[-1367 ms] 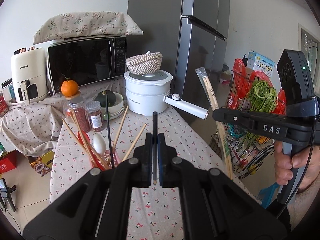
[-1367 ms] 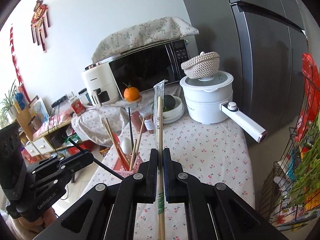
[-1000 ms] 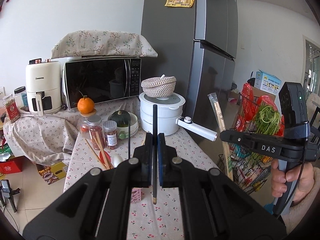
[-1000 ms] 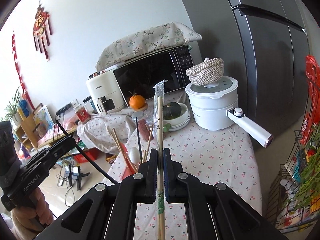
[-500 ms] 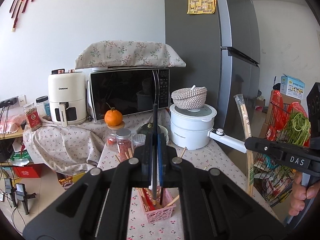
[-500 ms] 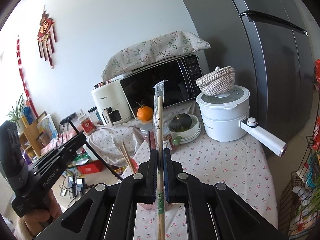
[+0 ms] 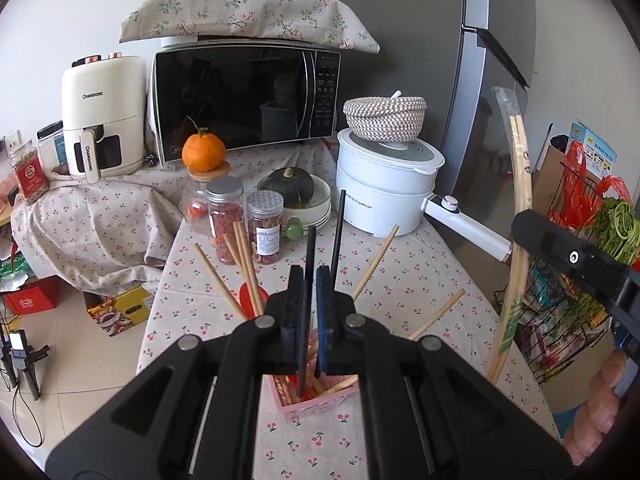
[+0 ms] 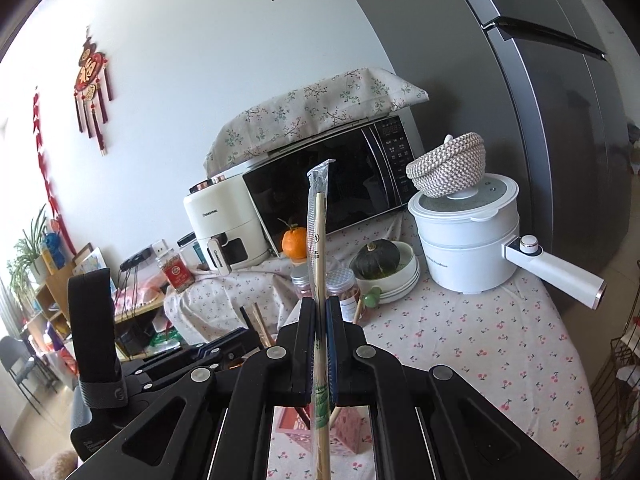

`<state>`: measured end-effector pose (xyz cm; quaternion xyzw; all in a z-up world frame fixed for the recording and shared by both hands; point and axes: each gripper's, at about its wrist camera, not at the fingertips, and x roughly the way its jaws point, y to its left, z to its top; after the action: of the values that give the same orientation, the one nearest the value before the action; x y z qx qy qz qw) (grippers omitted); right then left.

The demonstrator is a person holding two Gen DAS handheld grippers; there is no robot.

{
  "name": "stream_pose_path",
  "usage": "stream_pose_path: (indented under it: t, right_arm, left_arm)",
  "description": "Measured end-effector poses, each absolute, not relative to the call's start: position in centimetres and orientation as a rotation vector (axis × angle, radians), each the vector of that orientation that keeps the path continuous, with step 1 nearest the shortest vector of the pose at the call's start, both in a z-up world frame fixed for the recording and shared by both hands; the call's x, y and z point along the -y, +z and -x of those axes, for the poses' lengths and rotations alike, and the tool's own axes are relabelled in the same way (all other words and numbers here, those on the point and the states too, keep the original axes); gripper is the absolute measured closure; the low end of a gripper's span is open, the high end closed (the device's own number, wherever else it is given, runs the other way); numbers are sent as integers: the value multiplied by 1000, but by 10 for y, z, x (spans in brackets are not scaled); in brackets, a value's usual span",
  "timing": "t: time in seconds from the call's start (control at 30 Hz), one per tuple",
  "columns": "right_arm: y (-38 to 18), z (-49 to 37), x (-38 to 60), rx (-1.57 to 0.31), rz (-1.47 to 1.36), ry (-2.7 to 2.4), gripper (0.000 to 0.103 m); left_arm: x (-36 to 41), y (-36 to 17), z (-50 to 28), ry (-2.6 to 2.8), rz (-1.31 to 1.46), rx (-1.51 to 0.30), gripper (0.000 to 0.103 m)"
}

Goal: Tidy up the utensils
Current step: 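Lower the black chopstick into the holder and open the left gripper while the right carries the wooden pair, then lower the wooden chopstick pair into the pink holder and open the right gripper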

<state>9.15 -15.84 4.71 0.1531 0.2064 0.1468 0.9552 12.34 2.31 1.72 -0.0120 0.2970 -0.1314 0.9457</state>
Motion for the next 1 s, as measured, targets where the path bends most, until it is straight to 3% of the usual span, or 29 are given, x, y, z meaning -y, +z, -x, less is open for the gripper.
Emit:
stream_pose_path:
  t: [0.13, 0.33, 0.6, 1.0]
  right_arm:
    - [40, -101, 143, -398, -317, 249, 98]
    - [34, -114, 108, -320, -282, 169, 98]
    - [-2, -133, 73, -232, -241, -30, 98]
    - [-42, -120, 60, -240, -266, -137, 92]
  left_arm:
    - [-34, 22, -118, -259, 36, -614, 67]
    - [-55, 22, -114, -173, 17, -665, 51]
    - [-84, 2, -124, -113, 45, -783, 47]
    - [-102, 2, -125, -82, 67, -786, 39]
